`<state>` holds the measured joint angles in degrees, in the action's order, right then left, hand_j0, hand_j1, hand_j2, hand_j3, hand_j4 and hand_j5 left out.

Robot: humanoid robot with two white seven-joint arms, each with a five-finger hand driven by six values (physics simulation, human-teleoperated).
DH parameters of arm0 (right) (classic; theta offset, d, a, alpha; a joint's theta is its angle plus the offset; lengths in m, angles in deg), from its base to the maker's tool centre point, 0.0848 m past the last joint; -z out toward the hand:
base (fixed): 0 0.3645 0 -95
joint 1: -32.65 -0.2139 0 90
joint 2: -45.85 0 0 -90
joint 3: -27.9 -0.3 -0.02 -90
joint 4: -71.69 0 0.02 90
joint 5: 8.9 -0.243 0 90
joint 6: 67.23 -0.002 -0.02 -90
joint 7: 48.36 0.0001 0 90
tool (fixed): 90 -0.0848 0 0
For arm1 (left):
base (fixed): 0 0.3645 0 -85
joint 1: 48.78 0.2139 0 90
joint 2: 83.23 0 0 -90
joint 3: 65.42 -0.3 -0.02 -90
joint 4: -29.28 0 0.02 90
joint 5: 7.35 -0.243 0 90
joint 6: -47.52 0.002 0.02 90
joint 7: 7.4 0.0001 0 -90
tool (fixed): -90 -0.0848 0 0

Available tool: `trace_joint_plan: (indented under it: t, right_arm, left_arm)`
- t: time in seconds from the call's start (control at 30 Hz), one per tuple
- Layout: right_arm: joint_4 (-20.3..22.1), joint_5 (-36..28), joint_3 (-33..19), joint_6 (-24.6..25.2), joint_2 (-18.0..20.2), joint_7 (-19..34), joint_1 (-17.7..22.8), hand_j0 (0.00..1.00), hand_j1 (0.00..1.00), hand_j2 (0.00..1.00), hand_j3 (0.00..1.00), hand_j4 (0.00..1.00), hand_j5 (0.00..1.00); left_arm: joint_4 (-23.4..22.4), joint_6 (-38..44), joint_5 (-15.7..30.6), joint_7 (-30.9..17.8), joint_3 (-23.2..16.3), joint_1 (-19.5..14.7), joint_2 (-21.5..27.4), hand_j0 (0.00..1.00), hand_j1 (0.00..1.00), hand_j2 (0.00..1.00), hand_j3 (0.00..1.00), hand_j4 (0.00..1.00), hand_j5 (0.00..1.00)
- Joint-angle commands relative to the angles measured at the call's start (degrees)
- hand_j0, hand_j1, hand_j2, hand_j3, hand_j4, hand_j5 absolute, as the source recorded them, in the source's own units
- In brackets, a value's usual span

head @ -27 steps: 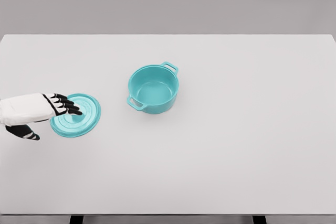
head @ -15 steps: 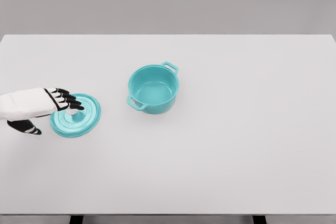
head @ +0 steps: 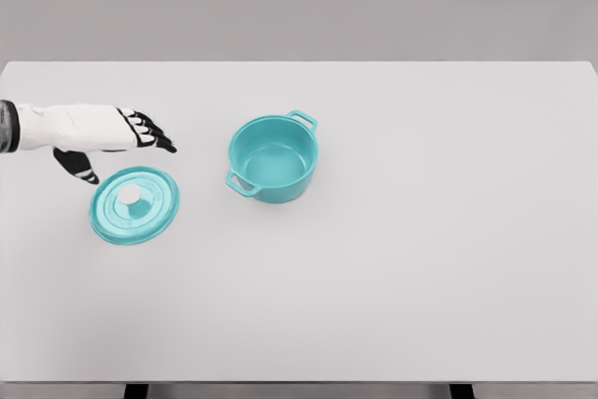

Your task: Cover the pot with left arm

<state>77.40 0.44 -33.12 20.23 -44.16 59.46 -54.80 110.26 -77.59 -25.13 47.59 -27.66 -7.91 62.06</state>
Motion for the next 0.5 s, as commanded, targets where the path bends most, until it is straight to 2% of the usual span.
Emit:
trace_joint_plan:
  t: [0.0, 0.1, 0.47]
  right_arm:
    - [0.00, -0.02, 0.02, -0.01, 0.01, 0.02, 0.00, 1.00, 1.00, 1.00, 1.00, 1.00, 1.00]
    - [0.00, -0.02, 0.02, -0.01, 0.01, 0.02, 0.00, 1.00, 1.00, 1.00, 1.00, 1.00, 1.00]
    - [0.00, -0.02, 0.02, -0.01, 0.01, 0.02, 0.09, 1.00, 1.00, 1.00, 1.00, 1.00, 1.00]
  left_arm:
    - [-0.47, 0.11, 0.29, 0.01, -6.12, -0.44, 0.52, 1.00, 1.00, 1.00, 1.00, 1.00, 1.00]
    - [0.24, 0.11, 0.72, 0.01, -6.30, -2.20, 0.96, 1.00, 1.00, 1.00, 1.00, 1.00, 1.00]
    - [2.08, 0.11, 2.31, 0.01, -7.36, -1.93, 3.42, 0.99, 0.99, 0.99, 0.99, 0.99, 0.99]
